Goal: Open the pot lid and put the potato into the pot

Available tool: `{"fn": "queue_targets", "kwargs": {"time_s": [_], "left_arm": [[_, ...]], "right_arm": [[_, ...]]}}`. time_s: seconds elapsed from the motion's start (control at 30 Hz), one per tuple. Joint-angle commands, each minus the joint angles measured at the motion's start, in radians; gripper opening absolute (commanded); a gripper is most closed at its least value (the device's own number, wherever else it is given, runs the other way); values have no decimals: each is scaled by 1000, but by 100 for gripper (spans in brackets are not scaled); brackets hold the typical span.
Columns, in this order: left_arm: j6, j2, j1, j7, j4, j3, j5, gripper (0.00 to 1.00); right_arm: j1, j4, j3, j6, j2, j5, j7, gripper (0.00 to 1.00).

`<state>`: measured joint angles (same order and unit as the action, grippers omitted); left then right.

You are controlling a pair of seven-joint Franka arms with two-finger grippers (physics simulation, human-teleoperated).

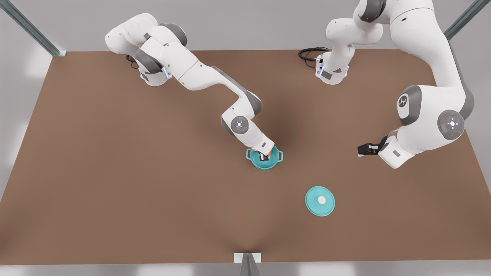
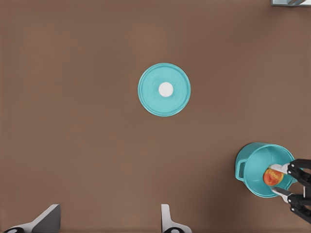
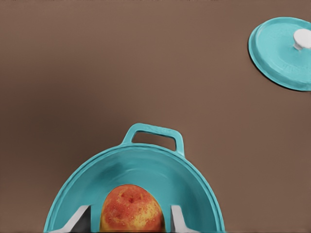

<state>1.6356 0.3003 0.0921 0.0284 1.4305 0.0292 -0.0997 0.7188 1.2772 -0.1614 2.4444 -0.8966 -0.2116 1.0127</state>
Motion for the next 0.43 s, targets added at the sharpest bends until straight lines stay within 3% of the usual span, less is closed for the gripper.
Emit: {"fn": "queue_targets", "kwargs": {"time_s": [0.0,0.07,0.1,0.2,0.23,0.33,0.4], "left_arm": [[0,-1,0,-2,-1,0,0,100],[0,-1,0,-1,-2,0,-2,100],[1,-1,0,11,-10,0,1,100],[3,3,6,2,-24,0,9,100],[3,3,6,2,-24,0,9,100],[3,3,8,2,-24,-2,9,100],[3,5,8,4,-24,-2,8,100]], "right_arm": [[-1,-2,0,-2,2,-5,-152,100],[-2,-2,2,-5,22,-6,-154,100],[-22,10,48,-108,110,-6,-157,100],[-35,36,456,-551,355,-8,-161,100],[-100,36,510,-576,387,-6,-166,100],[-344,30,550,-828,390,-18,-509,100],[-383,99,577,-743,386,-32,-529,100]]}}
